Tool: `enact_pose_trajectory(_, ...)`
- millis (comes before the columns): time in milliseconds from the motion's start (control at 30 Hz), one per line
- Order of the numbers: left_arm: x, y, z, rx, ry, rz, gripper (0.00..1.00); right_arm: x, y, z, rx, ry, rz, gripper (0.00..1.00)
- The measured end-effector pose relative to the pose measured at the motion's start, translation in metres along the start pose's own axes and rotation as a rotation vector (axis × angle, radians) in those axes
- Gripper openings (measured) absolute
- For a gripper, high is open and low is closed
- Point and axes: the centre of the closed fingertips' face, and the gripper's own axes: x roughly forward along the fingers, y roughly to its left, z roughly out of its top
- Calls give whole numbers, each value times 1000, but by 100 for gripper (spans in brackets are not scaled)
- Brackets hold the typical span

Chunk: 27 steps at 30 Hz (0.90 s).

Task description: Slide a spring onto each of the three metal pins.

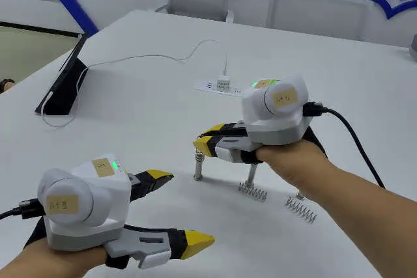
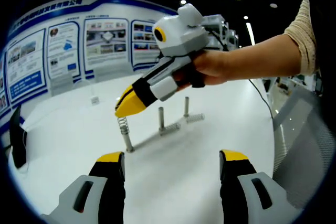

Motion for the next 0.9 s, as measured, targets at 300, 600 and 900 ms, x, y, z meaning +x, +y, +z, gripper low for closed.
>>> enact_pose_trajectory(300, -2, 2, -1, -4, 1, 8, 74, 9, 3, -19, -3, 42, 2, 12)
enact_pose_trajectory(600, -1, 2, -2, -2, 9, 3, 74, 15, 4, -34, -12, 80, -4, 12)
enact_pose_trajectory(900, -2, 3, -3, -1, 12, 4, 74, 16, 5, -42, -15, 102, -14, 12)
